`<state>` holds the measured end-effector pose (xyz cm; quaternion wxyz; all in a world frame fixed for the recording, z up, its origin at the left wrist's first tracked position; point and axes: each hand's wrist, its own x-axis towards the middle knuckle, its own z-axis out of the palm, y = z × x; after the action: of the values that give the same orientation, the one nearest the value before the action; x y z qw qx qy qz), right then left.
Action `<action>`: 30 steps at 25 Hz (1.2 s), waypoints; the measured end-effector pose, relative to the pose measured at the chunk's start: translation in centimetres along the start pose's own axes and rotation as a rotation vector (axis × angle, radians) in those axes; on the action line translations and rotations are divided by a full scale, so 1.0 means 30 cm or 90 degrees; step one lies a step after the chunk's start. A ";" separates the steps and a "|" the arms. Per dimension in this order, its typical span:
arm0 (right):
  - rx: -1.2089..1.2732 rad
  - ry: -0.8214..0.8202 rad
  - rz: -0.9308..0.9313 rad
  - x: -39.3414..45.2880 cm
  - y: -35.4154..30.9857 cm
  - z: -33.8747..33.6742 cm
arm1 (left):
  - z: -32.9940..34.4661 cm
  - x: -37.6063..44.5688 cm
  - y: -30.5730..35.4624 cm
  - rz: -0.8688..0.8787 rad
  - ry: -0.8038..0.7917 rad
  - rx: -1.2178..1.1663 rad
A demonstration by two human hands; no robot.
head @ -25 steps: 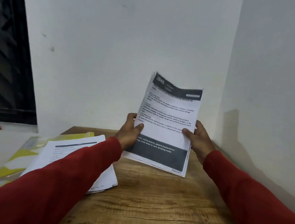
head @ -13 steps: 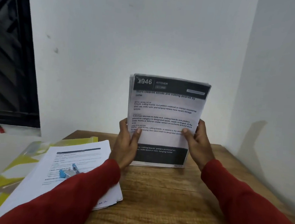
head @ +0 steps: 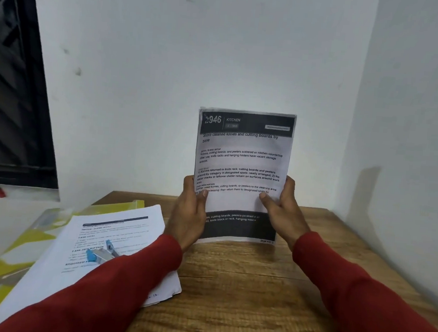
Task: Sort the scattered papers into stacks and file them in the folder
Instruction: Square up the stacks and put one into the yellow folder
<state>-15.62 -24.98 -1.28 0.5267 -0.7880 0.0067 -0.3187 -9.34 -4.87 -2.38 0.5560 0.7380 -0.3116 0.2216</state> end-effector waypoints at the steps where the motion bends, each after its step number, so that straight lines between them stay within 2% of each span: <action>1: -0.063 0.064 -0.048 0.003 -0.020 -0.006 | 0.001 -0.001 0.000 -0.003 0.002 0.002; 3: -0.262 0.217 -0.233 0.023 -0.095 -0.022 | -0.005 -0.001 0.000 -0.010 -0.004 0.000; 4: -0.353 0.261 -0.333 0.038 -0.153 -0.024 | -0.008 0.001 0.000 -0.007 -0.008 0.000; 5: -0.411 0.272 -0.407 0.057 -0.220 -0.022 | -0.010 0.003 -0.001 -0.005 -0.012 -0.004; 7: -0.469 0.216 -0.477 0.101 -0.356 -0.003 | -0.013 0.005 -0.003 -0.009 -0.017 -0.026; 11: -0.608 -0.005 -0.450 0.175 -0.488 0.067 | -0.019 0.003 -0.009 -0.023 -0.033 -0.067; 12: -0.636 -0.028 -0.442 0.182 -0.496 0.080 | -0.020 0.003 -0.010 -0.023 -0.032 -0.070; 20: -0.646 -0.039 -0.430 0.201 -0.505 0.087 | -0.029 0.012 -0.015 -0.026 -0.045 -0.071; 23: -0.650 -0.004 -0.424 0.208 -0.491 0.035 | -0.031 0.015 -0.022 -0.032 -0.048 -0.067; 28: -0.679 0.036 -0.342 0.234 -0.436 -0.096 | -0.025 0.015 -0.024 -0.029 -0.039 -0.061; 30: -0.630 0.064 -0.302 0.244 -0.393 -0.141 | -0.025 0.015 -0.023 -0.035 -0.033 -0.068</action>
<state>-15.77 -25.76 13.20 0.0059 -0.9053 0.0031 -0.4248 -8.50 -4.11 -2.33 0.5923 0.7210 -0.3169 0.1701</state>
